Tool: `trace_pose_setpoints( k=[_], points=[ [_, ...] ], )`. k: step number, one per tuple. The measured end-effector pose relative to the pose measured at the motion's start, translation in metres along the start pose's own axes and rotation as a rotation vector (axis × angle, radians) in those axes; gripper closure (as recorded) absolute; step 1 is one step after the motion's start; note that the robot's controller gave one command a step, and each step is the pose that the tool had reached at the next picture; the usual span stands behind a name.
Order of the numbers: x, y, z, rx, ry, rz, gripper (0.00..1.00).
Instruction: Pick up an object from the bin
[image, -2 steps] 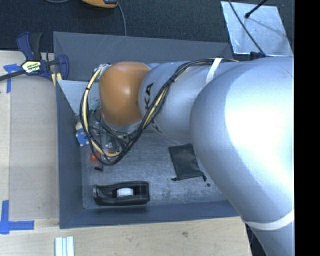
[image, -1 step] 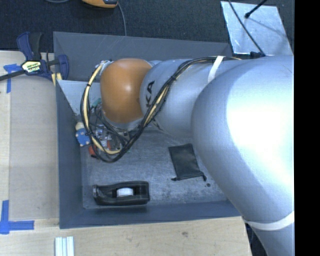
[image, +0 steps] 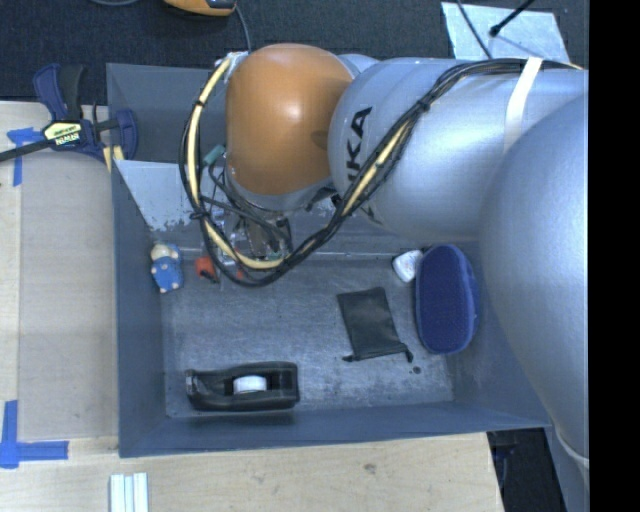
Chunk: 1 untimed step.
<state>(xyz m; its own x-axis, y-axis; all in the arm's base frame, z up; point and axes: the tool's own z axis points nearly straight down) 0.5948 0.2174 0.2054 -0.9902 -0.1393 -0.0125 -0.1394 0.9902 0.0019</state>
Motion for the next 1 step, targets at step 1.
trace_pose_setpoints(
  k=[1],
  points=[
    [-0.0347,0.0077,-0.0355,0.0,0.004,-0.147,1.0]
  ],
)
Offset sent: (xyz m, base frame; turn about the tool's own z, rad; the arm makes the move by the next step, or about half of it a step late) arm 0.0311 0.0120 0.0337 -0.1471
